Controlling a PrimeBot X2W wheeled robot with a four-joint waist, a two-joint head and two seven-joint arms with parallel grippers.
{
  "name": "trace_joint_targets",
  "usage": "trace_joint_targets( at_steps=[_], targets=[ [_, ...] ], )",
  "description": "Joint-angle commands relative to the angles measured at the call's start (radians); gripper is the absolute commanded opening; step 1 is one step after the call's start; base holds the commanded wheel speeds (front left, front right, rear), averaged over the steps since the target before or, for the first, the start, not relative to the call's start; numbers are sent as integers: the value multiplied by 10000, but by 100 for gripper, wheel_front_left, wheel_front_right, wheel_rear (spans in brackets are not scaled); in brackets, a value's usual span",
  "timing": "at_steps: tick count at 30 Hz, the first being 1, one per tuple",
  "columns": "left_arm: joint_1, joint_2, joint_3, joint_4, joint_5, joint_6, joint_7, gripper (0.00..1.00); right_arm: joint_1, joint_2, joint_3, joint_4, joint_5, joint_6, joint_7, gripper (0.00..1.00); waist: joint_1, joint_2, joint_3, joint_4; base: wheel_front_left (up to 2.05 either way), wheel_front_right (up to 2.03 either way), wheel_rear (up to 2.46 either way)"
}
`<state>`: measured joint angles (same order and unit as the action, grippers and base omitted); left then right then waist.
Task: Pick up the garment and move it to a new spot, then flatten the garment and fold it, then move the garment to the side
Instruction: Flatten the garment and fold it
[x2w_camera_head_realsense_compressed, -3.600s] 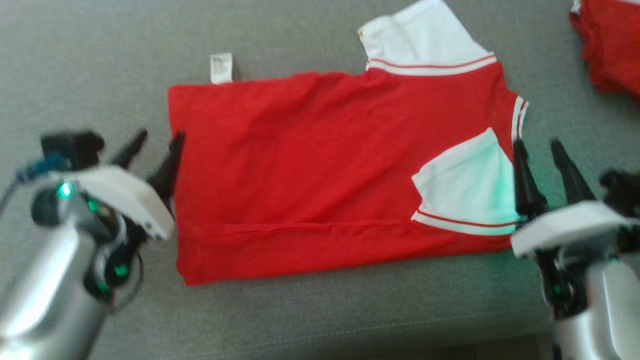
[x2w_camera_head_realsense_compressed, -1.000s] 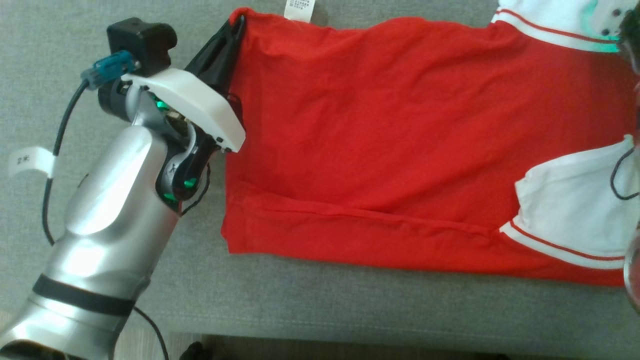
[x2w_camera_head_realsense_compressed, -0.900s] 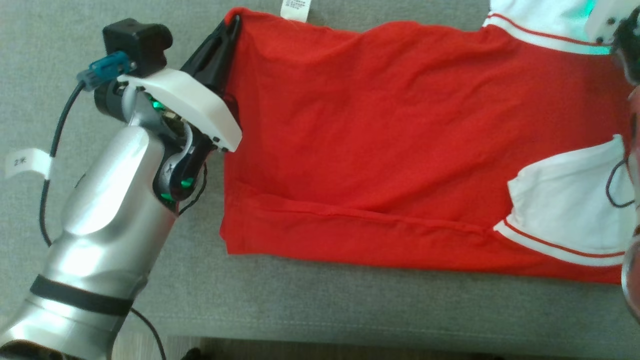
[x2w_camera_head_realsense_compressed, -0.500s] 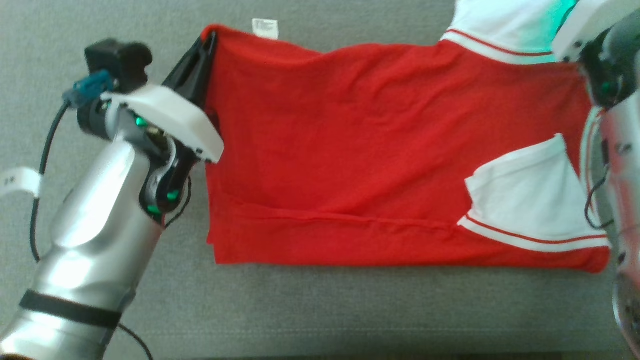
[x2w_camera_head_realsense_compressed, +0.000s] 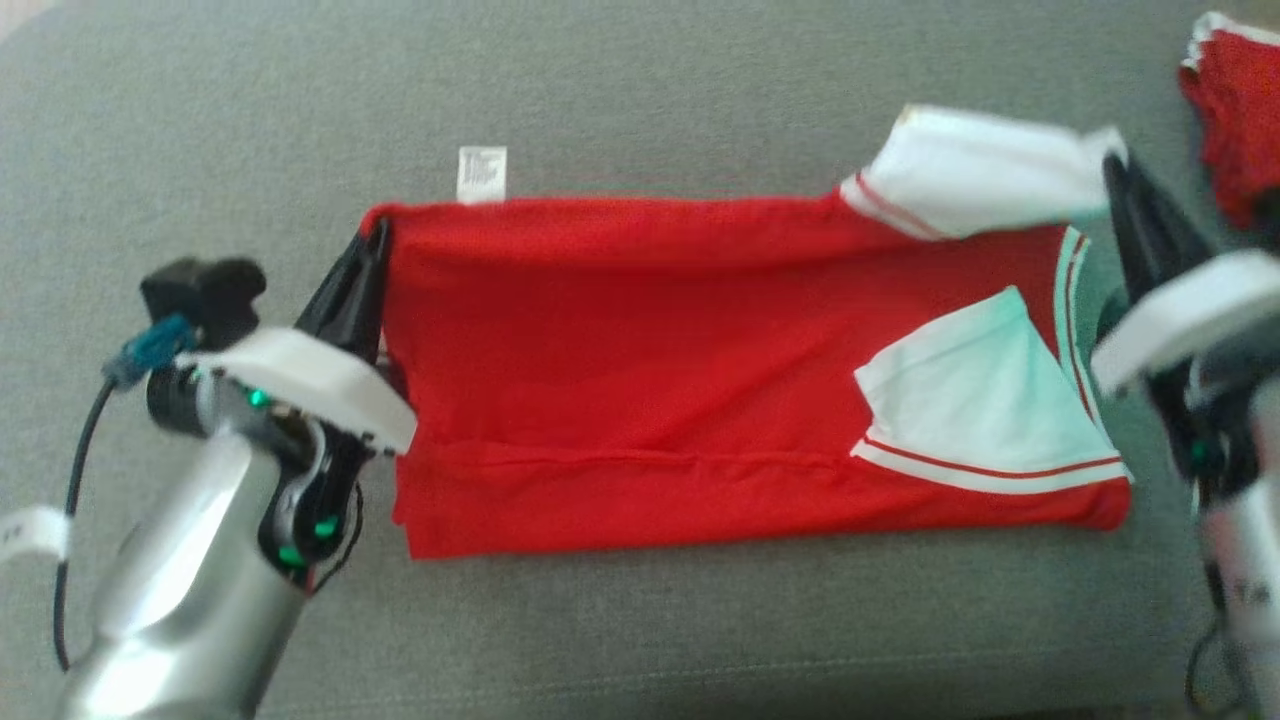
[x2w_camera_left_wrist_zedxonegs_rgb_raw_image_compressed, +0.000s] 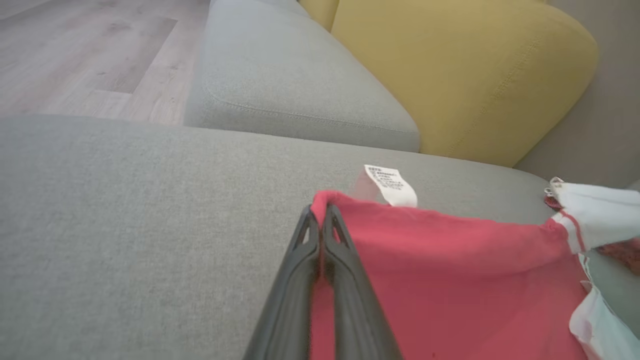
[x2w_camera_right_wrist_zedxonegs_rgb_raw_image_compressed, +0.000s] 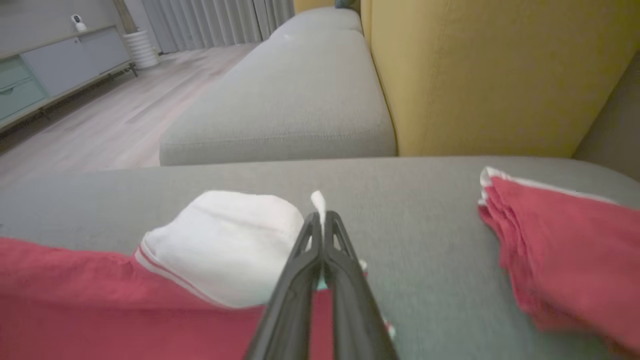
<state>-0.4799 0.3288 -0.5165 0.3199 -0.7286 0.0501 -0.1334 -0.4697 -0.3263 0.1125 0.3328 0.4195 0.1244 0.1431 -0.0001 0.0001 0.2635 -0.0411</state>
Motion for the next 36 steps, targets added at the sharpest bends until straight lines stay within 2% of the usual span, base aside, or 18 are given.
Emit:
trace_joint_targets(
  at_steps=[1,9,16,24,25,26,27,28,29,36],
  targets=[
    [30,407,539,-478,-135,147,-178,0,506,50,-137,-847,5,63,121,0,1,-1,-102,-104,0,0,0],
    [1580,340,781,-912,-542,547,-609,0,2689,912,-826,-2463,-209,63,507,0,1,-1,-237,-253,0,0,0],
    [2375,-85,671,-634,-680,570,-917,0,3341,1319,-1085,-2439,-379,63,534,0,1,-1,-360,-322,0,0,0],
    [2844,-276,575,-527,-556,544,-1101,0,3826,1537,-1179,-2249,-441,63,502,0,1,-1,-493,-352,0,0,0],
    [2885,-279,574,-533,-488,563,-1127,8,3883,1551,-1196,-2205,-461,63,473,0,1,-1,-508,-348,0,0,0],
    [2922,-274,560,-560,-387,572,-1155,39,3944,1558,-1218,-2155,-493,63,461,9,1,-1,-523,-343,0,0,0],
    [2970,-273,541,-612,-271,584,-1180,84,4005,1567,-1240,-2125,-516,63,443,33,1,-1,-543,-336,0,0,0],
    [3040,-298,542,-694,-190,606,-1201,100,4075,1582,-1273,-2122,-531,63,428,79,1,-1,-568,-329,0,0,0],
    [3135,-335,563,-811,-141,623,-1219,100,4160,1608,-1333,-2165,-564,63,424,100,1,-1,-592,-321,0,0,0],
    [3976,-424,1177,-2102,445,1039,-1277,100,4773,1727,-1993,-2688,-729,63,526,100,1,-1,-820,-186,0,0,0]
  ],
)
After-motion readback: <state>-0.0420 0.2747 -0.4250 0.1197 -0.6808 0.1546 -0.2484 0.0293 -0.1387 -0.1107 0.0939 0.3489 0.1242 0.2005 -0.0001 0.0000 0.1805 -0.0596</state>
